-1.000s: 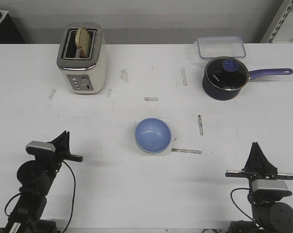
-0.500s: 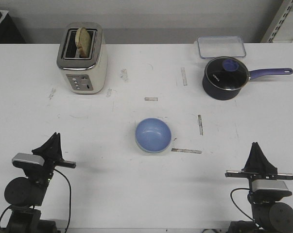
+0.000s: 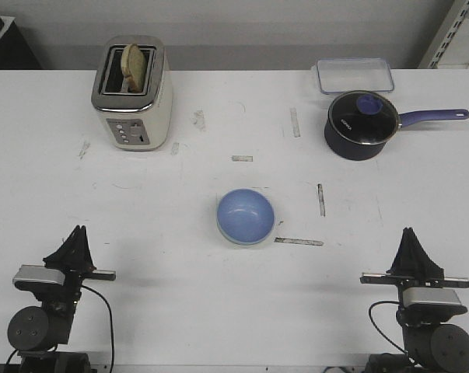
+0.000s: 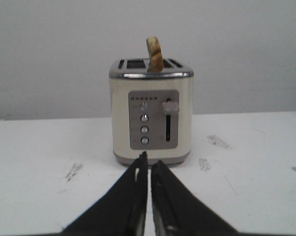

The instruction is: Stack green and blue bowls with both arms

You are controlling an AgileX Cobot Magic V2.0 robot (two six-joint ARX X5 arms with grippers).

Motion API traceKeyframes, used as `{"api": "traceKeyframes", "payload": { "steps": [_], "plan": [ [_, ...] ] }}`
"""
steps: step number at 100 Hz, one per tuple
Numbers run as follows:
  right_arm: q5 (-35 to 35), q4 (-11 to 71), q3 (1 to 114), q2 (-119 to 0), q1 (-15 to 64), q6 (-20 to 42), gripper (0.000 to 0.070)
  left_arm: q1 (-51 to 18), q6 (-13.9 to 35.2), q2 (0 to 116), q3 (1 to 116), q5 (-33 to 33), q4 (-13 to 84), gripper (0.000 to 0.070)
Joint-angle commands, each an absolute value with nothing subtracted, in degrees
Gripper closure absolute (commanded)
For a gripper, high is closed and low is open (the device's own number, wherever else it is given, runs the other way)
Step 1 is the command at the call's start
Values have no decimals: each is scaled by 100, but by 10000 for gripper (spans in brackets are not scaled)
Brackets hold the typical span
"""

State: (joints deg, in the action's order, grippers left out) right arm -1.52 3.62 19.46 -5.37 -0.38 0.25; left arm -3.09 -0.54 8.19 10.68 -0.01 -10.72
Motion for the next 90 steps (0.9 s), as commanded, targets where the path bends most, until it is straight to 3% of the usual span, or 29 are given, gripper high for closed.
{"api": "traceKeyframes", "payload": {
  "steps": [1,24,90],
  "plan": [
    [-150,301,1966,-523,-34,12,700,-294,-84,609,904,25,-1120,698],
    [-150,301,1966,-523,-34,12,700,-294,-84,12,462,21,-556,699],
    [-148,301,1966,-523,-34,12,700,-287,-82,19,71,-43,-816,699]
  ]
}}
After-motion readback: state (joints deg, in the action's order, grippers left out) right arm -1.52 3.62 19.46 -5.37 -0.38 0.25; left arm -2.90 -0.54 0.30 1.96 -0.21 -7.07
